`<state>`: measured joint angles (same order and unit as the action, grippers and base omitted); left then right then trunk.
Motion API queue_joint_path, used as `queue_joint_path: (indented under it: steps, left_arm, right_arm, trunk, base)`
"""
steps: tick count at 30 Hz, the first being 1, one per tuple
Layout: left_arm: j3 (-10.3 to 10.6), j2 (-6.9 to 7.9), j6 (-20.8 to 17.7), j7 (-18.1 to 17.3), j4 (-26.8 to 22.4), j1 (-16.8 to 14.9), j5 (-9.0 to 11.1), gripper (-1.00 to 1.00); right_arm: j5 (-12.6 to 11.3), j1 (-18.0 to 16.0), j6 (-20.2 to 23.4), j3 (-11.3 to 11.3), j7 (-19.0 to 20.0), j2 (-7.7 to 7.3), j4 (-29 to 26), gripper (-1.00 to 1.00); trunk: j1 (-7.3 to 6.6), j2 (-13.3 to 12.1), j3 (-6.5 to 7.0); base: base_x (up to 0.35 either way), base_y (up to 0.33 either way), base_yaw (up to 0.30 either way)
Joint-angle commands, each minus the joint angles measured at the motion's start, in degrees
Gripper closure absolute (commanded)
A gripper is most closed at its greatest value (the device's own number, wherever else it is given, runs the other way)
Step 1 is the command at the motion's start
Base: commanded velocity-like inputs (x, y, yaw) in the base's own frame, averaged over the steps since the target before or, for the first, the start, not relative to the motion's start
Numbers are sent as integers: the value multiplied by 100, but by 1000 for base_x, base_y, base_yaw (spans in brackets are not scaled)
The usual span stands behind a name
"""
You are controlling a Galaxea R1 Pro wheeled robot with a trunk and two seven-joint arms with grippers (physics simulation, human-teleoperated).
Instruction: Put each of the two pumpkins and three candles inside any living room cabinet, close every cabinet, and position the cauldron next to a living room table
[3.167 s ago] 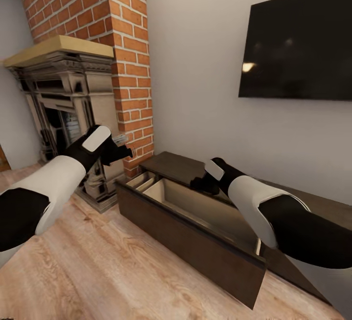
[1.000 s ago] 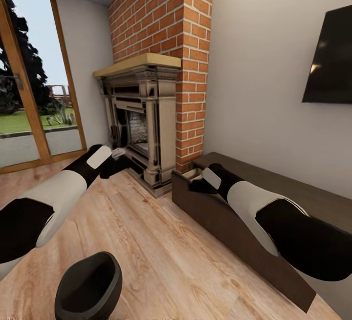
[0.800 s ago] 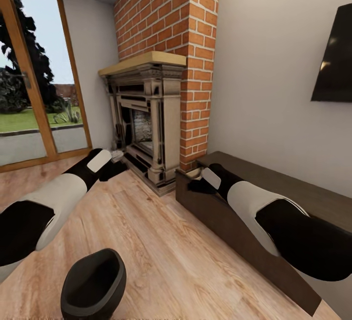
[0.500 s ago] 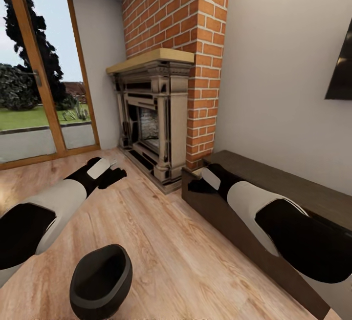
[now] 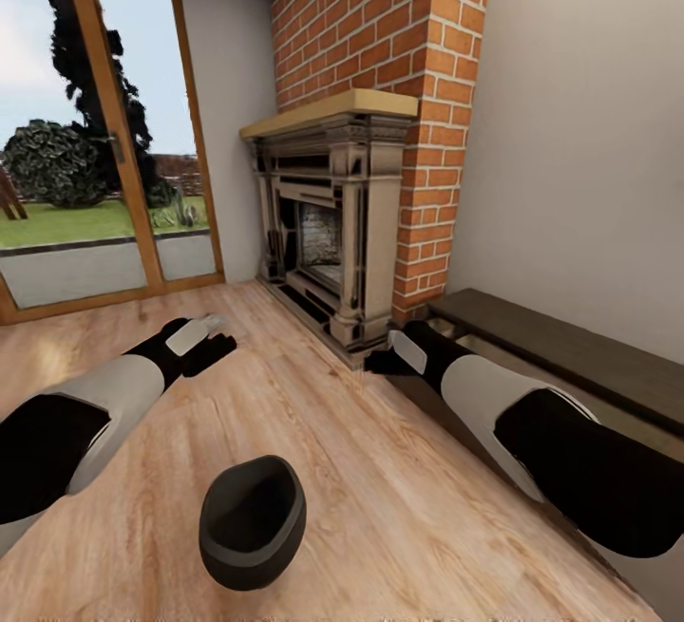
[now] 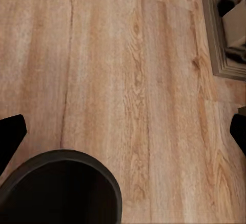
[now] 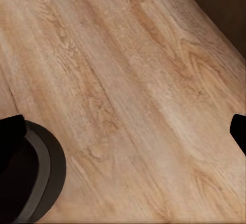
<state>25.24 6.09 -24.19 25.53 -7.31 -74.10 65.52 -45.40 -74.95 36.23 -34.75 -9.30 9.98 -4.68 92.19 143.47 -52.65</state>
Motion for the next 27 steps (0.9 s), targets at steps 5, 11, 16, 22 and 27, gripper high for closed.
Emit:
queue_joint_path:
  steps: [5,11,16,22,27]
  left_arm:
    - [43,7,59,32,29,1,48,-100]
    - [43,7,70,31,43,1,48,-100]
    - [43,6,72,29,45,1,48,-100]
    - [43,7,72,29,60,1,48,-100]
    - [43,7,72,25,62,1,48,-100]
  right_arm:
    - [-60,6,14,-32,-46,1,-7,-100]
    - [-57,7,15,-32,-46,1,-8,-100]
    - [-57,7,16,-32,-46,1,-7,-100]
    - [-56,7,14,-40,-46,1,-15,-100]
    - [-56,7,10,-41,-44,1,-15,-100]
  trunk:
    - [-3,3,-7]
    - [-3,3,-7]
    - [-3,3,-7]
    - [-3,3,-7]
    - [-3,3,-7]
  base:
    - [-155,275,105]
    - [-198,275,259]
    - [-212,272,289]
    - [-171,221,291]
    - [-68,146,292]
